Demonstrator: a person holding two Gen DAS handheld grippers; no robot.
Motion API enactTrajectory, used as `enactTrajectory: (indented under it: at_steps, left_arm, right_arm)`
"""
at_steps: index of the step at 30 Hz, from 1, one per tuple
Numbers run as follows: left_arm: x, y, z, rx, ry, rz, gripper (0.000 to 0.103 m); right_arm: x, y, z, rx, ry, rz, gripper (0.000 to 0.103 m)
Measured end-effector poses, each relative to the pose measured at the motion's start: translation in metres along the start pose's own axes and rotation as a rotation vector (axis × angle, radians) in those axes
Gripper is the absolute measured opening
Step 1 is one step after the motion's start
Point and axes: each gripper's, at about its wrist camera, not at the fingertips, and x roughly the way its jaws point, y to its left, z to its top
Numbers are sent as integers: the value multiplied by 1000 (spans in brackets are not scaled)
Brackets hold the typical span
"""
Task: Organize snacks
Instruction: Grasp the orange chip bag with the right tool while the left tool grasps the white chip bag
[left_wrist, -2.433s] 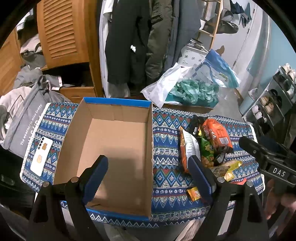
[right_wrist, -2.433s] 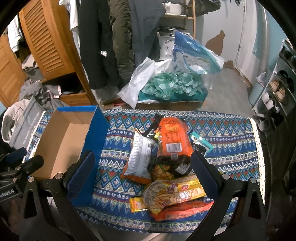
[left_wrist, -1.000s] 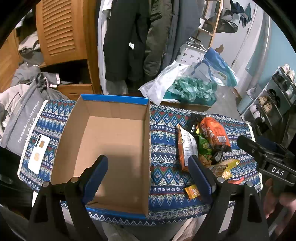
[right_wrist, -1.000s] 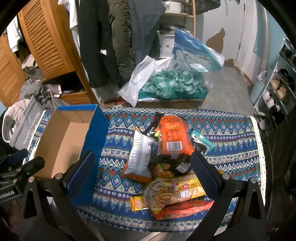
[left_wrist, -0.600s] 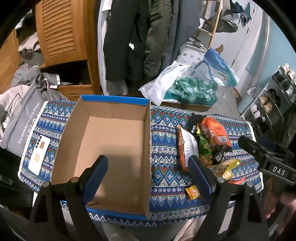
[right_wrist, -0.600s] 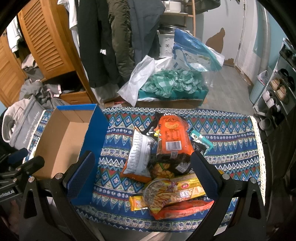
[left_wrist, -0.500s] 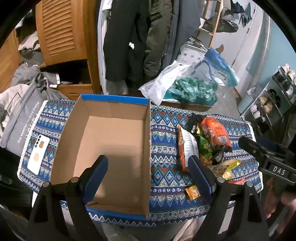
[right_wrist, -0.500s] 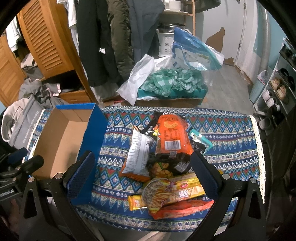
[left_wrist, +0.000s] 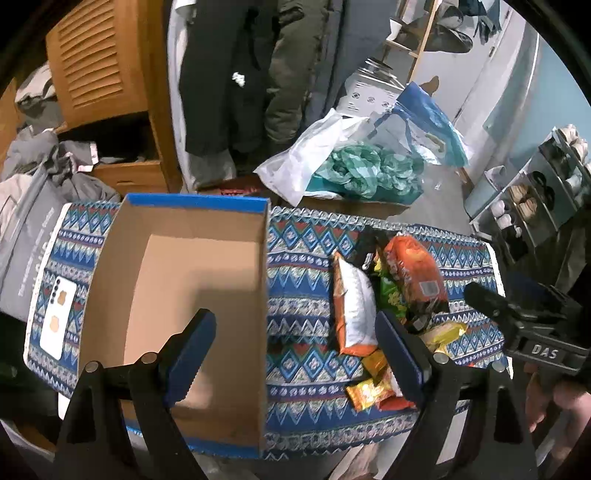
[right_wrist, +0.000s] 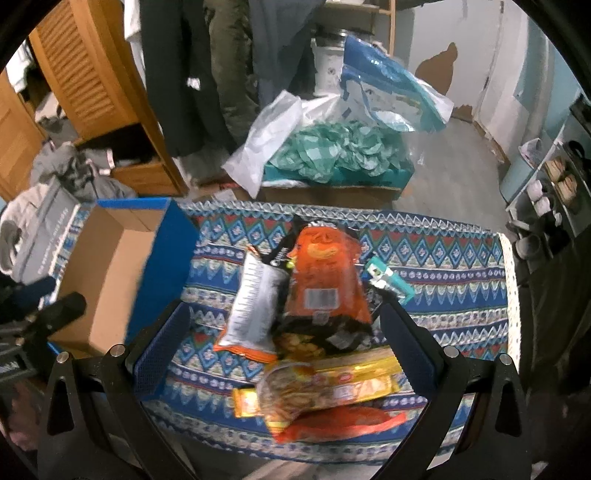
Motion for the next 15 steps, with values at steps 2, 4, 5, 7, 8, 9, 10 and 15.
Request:
enactTrajectory:
  at_steps: [2, 4, 5, 7, 8, 9, 10, 15]
  left_arm:
    - [10, -6, 8, -2, 30, -8, 89]
    - [21, -12, 16, -2, 58, -21, 89]
    - [30, -16, 20, -1, 82, -23, 89]
    - [45, -22, 27, -7, 115, -17, 89]
    - [50, -24, 30, -6, 120, -16, 89]
    - [57, -26, 33, -8, 125, -6, 89]
    - [64, -28, 36, -9, 128, -2, 89]
    - [92, -38, 43, 4, 176, -9, 89]
  right_arm:
    - [8, -8, 7, 7, 26, -9, 101]
    - [19, -15, 14, 10, 61, -11, 101]
    - [23, -18, 18, 9, 73, -13, 101]
    - [35, -22, 28, -8, 101, -21, 101]
    - [41, -24, 31, -15, 113, -23, 101]
    - [47, -26, 35, -16, 128, -18, 101]
    - [53, -28, 37, -15, 142, -12, 101]
    - [89, -44, 47, 22, 208, -10, 101]
